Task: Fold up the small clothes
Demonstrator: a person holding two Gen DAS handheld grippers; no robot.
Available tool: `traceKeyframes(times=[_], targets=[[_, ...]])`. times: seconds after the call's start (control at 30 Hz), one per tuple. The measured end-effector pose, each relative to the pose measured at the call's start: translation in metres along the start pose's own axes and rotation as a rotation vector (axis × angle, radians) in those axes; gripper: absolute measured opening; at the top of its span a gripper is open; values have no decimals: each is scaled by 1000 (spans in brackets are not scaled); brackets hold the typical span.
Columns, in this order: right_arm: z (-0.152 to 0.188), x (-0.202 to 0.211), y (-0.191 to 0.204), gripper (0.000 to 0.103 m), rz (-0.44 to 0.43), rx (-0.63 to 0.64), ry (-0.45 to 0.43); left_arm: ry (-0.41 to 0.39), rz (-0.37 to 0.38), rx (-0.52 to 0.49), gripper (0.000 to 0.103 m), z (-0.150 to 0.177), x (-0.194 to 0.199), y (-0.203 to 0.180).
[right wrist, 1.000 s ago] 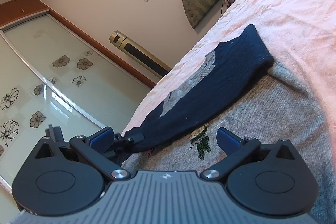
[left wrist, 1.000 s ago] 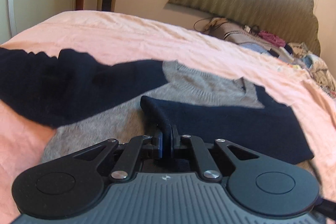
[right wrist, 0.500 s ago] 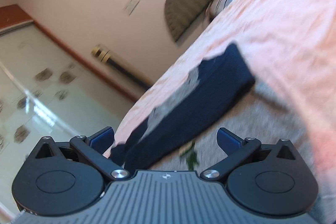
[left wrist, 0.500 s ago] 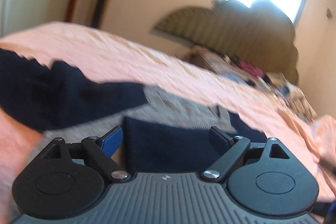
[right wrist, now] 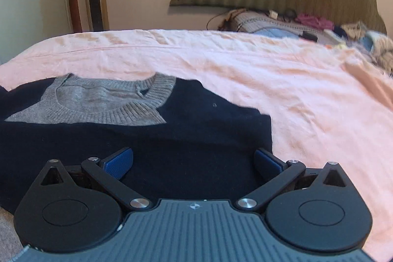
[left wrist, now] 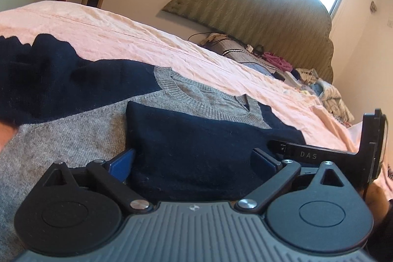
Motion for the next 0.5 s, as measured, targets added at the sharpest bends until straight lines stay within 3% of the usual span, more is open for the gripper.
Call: traceKeyframes(times=[0.13, 0.2, 0.27, 0.37, 0.5], targets=[[-1, 2, -4, 103, -26, -24, -5, 12, -7, -4, 101, -2, 1, -1], [-2, 2, -4, 103, -22, -21, -5, 24, -61, 7, 101, -6, 9, 5], [-4, 2, -5, 103, -17, -17, -4, -18, -94, 42, 101, -16, 29, 24], [-5, 3, -5, 103, -34, -37, -12, -156, -151, 156, 101, -38, 71, 80], [-6, 3, -5, 103, -40, -44, -16, -289, -329, 386, 102, -68, 116, 189]])
Point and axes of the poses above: each gripper's, at about its wrist camera, not at the fingertips, and x roughly against the way its jaws point, y to its left, z to its underside, the point moved 7 cm from there along -x, roughly the way its jaws point, and after that the axes turned 2 degrees about y, right-handed, at the moved point
